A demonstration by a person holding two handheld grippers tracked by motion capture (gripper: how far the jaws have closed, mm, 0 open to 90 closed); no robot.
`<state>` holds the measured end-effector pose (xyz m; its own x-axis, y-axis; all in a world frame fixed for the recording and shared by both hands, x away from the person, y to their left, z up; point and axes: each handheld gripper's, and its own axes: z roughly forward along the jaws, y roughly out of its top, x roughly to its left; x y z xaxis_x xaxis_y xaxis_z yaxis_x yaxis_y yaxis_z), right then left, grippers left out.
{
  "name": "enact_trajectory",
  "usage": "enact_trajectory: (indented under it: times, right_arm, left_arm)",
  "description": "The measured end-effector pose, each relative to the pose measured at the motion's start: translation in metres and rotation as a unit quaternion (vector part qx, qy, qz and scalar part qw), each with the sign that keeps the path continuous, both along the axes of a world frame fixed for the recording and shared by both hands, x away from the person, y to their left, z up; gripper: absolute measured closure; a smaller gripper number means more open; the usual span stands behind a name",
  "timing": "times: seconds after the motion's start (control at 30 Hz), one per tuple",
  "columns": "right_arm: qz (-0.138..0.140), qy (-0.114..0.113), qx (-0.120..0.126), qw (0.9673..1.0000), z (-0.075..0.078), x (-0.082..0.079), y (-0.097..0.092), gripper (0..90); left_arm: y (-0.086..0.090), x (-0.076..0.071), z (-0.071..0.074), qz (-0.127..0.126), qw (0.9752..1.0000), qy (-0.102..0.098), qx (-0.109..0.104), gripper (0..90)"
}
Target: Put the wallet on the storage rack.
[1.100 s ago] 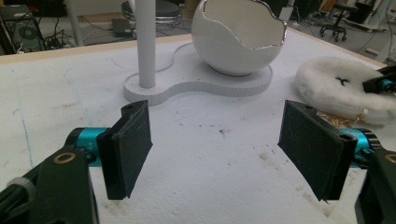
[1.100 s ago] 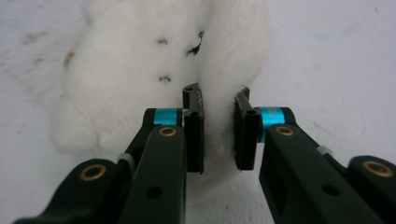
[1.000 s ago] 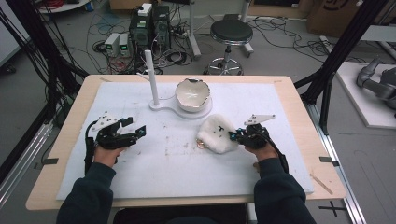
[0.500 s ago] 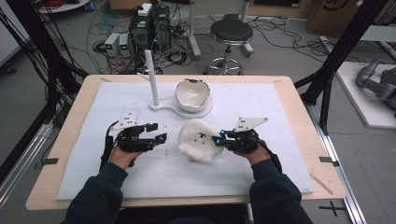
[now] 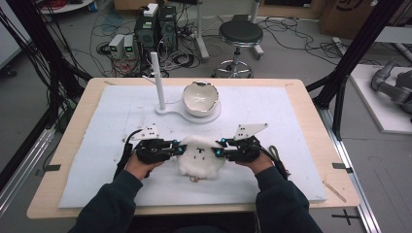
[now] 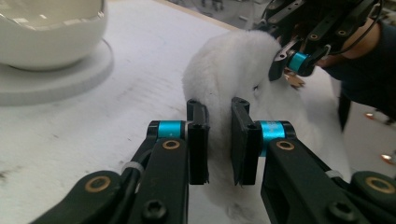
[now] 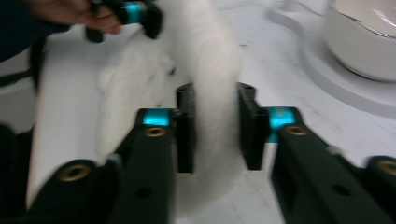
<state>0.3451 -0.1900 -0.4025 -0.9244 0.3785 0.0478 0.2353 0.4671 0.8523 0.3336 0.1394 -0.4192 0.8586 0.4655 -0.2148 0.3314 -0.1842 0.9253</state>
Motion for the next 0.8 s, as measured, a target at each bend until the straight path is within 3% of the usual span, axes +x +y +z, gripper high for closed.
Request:
enact_trajectory:
  times: [0.03, 0.07, 0.13, 0.17, 0.2, 0.23, 0.27, 0.3, 0.37, 0.43, 0.47, 0.5, 0.53, 0.57, 0.6, 0.63, 0.7, 0.73, 0.77, 0.8]
  right_arm:
    - [0.000, 0.000, 0.000, 1.0000, 0.000, 0.000, 0.000, 67.6]
    - [-0.019, 0.007, 0.004, 0.9998, 0.000, 0.001, -0.001, 58.6]
    - [-0.078, 0.026, 0.011, 0.9966, -0.003, 0.006, -0.005, 45.6]
    - [-0.078, 0.026, 0.011, 0.9966, -0.003, 0.006, -0.005, 45.6]
    - [-0.097, 0.038, 0.011, 0.9945, -0.006, 0.008, -0.006, 37.6]
    - [-0.097, 0.038, 0.011, 0.9945, -0.006, 0.008, -0.006, 37.6]
    - [-0.090, 0.072, 0.018, 0.9932, -0.011, 0.011, -0.003, 32.4]
    - [-0.090, 0.072, 0.018, 0.9932, -0.011, 0.011, -0.003, 32.4]
    - [-0.072, 0.115, 0.022, 0.9905, -0.018, 0.012, 0.003, 32.1]
    - [-0.051, 0.139, 0.019, 0.9888, -0.023, 0.012, 0.009, 41.9]
    - [-0.040, 0.124, 0.009, 0.9914, -0.022, 0.010, 0.012, 65.6]
    - [-0.040, 0.124, 0.009, 0.9914, -0.022, 0.010, 0.012, 65.6]
    - [-0.049, 0.100, 0.001, 0.9938, -0.017, 0.008, 0.010, 75.3]
    - [-0.049, 0.100, 0.001, 0.9938, -0.017, 0.008, 0.010, 75.3]
    - [-0.067, 0.086, 0.015, 0.9939, -0.012, 0.009, 0.002, 77.6]
    - [-0.067, 0.086, 0.015, 0.9939, -0.012, 0.009, 0.002, 77.6]
    - [-0.088, 0.068, 0.028, 0.9934, -0.007, 0.010, -0.006, 78.6]
    - [-0.101, 0.054, 0.040, 0.9926, -0.004, 0.009, -0.011, 79.3]
    - [-0.101, 0.054, 0.040, 0.9926, -0.004, 0.009, -0.011, 79.3]
    - [-0.106, 0.037, 0.034, 0.9931, 0.000, 0.008, -0.014, 79.9]
  left_arm:
    - [0.000, 0.000, 0.000, 0.000, 1.0000, 0.000, 0.000, 80.0]
    - [0.002, 0.000, 0.001, 0.009, 0.9999, -0.008, -0.002, 80.0]
    - [0.006, -0.001, 0.003, 0.029, 0.9992, -0.021, -0.019, 80.7]
    - [0.008, -0.001, 0.004, 0.037, 0.9984, -0.027, -0.033, 80.7]
    - [0.012, -0.002, 0.005, 0.045, 0.9967, -0.039, -0.056, 80.8]
    - [0.012, -0.002, 0.005, 0.045, 0.9967, -0.039, -0.056, 80.9]
    - [0.012, -0.003, 0.006, 0.048, 0.9960, -0.048, -0.058, 80.9]
    - [0.012, -0.004, 0.007, 0.051, 0.9952, -0.056, -0.062, 80.9]
    - [0.012, -0.006, 0.008, 0.055, 0.9926, -0.068, -0.083, 80.8]
    - [0.011, -0.006, 0.008, 0.052, 0.9922, -0.071, -0.088, 80.8]
    - [0.009, -0.006, 0.006, 0.056, 0.9935, -0.068, -0.072, 80.7]
    - [0.009, -0.006, 0.006, 0.056, 0.9935, -0.068, -0.072, 80.7]
    - [0.009, -0.005, 0.004, 0.057, 0.9957, -0.048, -0.055, 80.6]
    - [0.009, -0.005, 0.004, 0.057, 0.9957, -0.048, -0.055, 80.5]
    - [0.006, -0.003, -0.001, 0.054, 0.9980, -0.020, -0.023, 80.4]
    - [0.006, -0.003, -0.001, 0.054, 0.9980, -0.020, -0.023, 80.3]
    - [0.001, -0.002, -0.005, 0.040, 0.9992, -0.001, 0.004, 80.1]
    - [-0.004, -0.001, -0.009, 0.026, 0.9990, 0.017, 0.032, 78.6]
    - [-0.004, -0.001, -0.009, 0.026, 0.9990, 0.017, 0.032, 75.5]
    - [-0.005, -0.001, -0.010, 0.024, 0.9982, 0.022, 0.051, 67.1]
